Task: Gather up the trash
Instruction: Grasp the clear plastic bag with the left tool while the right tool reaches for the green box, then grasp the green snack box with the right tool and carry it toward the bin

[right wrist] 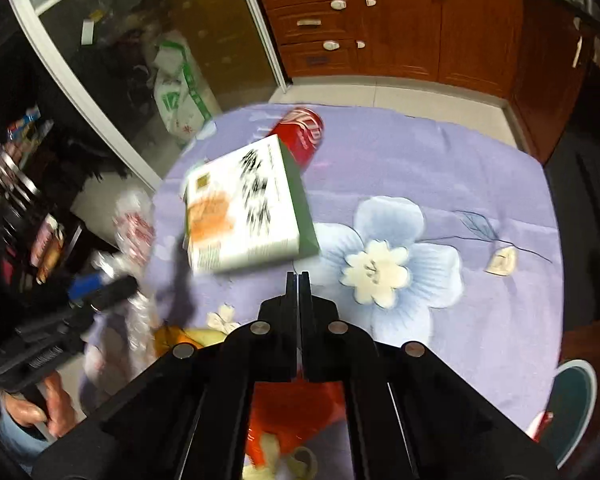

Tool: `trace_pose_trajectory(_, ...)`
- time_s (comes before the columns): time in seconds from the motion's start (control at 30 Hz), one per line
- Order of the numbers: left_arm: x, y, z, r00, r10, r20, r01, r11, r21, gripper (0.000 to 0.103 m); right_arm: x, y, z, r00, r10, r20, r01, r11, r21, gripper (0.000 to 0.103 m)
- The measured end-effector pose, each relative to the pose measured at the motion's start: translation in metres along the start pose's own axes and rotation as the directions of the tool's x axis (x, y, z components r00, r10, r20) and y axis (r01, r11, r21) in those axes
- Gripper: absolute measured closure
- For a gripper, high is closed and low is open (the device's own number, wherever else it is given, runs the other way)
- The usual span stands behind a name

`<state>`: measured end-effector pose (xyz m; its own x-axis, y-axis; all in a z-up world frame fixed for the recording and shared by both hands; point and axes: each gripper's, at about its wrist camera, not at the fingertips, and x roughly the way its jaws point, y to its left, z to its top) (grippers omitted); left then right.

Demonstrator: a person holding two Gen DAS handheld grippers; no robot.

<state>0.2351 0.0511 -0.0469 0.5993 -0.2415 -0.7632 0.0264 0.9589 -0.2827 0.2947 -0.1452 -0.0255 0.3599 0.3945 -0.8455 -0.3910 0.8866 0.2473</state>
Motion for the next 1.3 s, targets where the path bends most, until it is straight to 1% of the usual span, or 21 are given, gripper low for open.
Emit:
trace_pose_trajectory(0.1,0.002,-0.001,-0.001,1.000,0.011,0.000,-0.011,1.000,-0.004,0.077,0.005,-0.011,-0.008,1.000,-0.016,-0.015,0.016,1.000,0.026,0.098)
trace_pose_trajectory(0.2,0.004,0.005,-0.002,1.000,0.027,-0.002,-0.027,1.000,-0.014,0.077,0.007,-0.016,-0.010,1.000,0.019,-0.022,-0.018,0.999,0.048,0.096)
trace_pose_trajectory(0.27,0.004,0.009,-0.001,0.999,0.033,-0.001,-0.033,0.999,-0.020,0.077,0.009,-0.014,-0.007,1.000,0.016,-0.021,-0.015,0.999,0.044,0.078)
trace_pose_trajectory(0.3,0.004,0.012,-0.001,0.999,0.036,0.000,-0.036,0.999,-0.023,0.077,0.011,-0.014,-0.003,1.000,0.019,-0.019,-0.018,0.999,0.046,0.059)
trace_pose_trajectory(0.33,0.004,0.016,0.000,0.999,0.035,0.001,-0.035,0.999,-0.030,0.077,0.012,-0.010,-0.002,1.000,0.019,-0.012,-0.018,0.999,0.048,0.049)
trace_pose_trajectory(0.37,0.004,0.020,0.000,0.999,0.035,0.002,-0.035,0.999,-0.034,0.077,0.013,-0.007,0.002,1.000,0.015,-0.001,-0.015,0.999,0.045,0.048)
trace_pose_trajectory(0.4,0.004,0.026,0.001,0.999,0.037,0.002,-0.037,0.999,-0.038,0.077,0.016,-0.002,0.006,1.000,0.011,-0.001,-0.011,0.999,0.038,0.043)
trace_pose_trajectory(0.43,0.005,0.031,0.001,0.999,0.039,0.000,-0.039,0.998,-0.042,0.077,0.020,0.003,0.010,1.000,0.007,-0.005,-0.006,0.999,0.036,0.031)
trace_pose_trajectory(0.53,0.005,0.048,0.000,0.999,0.034,-0.006,-0.034,0.998,-0.055,0.077,0.033,0.022,0.021,1.000,-0.025,-0.002,0.025,1.000,0.015,0.019)
trace_pose_trajectory(0.6,0.004,0.059,-0.002,0.999,0.032,-0.006,-0.032,0.997,-0.068,0.077,0.047,0.037,0.027,0.997,-0.053,-0.047,0.053,0.999,0.001,0.014)
trace_pose_trajectory(0.67,0.003,0.071,-0.005,1.000,0.025,-0.007,-0.025,0.996,-0.086,0.077,0.056,0.051,0.027,0.996,-0.069,-0.061,0.068,0.998,-0.015,0.014)
trace_pose_trajectory(0.7,0.003,0.074,-0.006,1.000,0.022,-0.007,-0.022,0.996,-0.090,0.077,0.059,0.060,0.023,0.994,-0.093,-0.055,0.091,0.995,-0.028,0.014)
trace_pose_trajectory(0.73,0.002,0.079,-0.007,1.000,0.017,-0.008,-0.018,0.996,-0.092,0.077,0.060,0.064,0.019,0.993,-0.106,-0.053,0.105,0.994,-0.022,0.014)
trace_pose_trajectory(0.8,0.003,0.085,-0.009,1.000,0.010,-0.009,-0.011,0.995,-0.095,0.077,0.068,0.072,0.009,0.994,-0.095,-0.056,0.096,0.995,0.021,0.014)
trace_pose_trajectory(0.87,0.005,0.089,-0.010,1.000,0.002,-0.011,-0.004,0.994,-0.106,0.077,0.078,0.079,0.006,0.988,-0.134,-0.072,0.137,0.990,0.037,0.014)
trace_pose_trajectory(1.07,0.002,0.096,-0.014,1.000,-0.019,-0.017,0.017,0.994,-0.112,0.077,0.100,0.071,0.013,0.968,-0.241,-0.073,0.249,0.960,0.130,0.015)
trace_pose_trajectory(1.13,0.003,0.095,-0.013,0.999,-0.027,-0.021,0.024,0.994,-0.102,0.077,0.098,0.060,0.012,0.966,-0.248,-0.076,0.258,0.952,0.167,0.033)
trace_pose_trajectory(1.17,0.004,0.093,-0.013,0.999,-0.035,-0.021,0.033,0.995,-0.097,0.077,0.094,0.053,0.010,0.965,-0.253,-0.074,0.262,0.947,0.187,0.037)
trace_pose_trajectory(1.2,0.005,0.091,-0.012,0.999,-0.043,-0.022,0.041,0.995,-0.093,0.077,0.088,0.044,0.008,0.963,-0.262,-0.067,0.271,0.940,0.210,0.048)
trace_pose_trajectory(1.23,0.007,0.091,-0.011,0.999,-0.050,-0.022,0.048,0.995,-0.089,0.077,0.084,0.037,0.007,0.961,-0.268,-0.062,0.275,0.934,0.229,0.054)
trace_pose_trajectory(1.3,0.012,0.087,-0.008,0.997,-0.071,-0.023,0.069,0.994,-0.080,0.077,0.072,0.019,0.005,0.958,-0.284,-0.047,0.286,0.917,0.277,0.058)
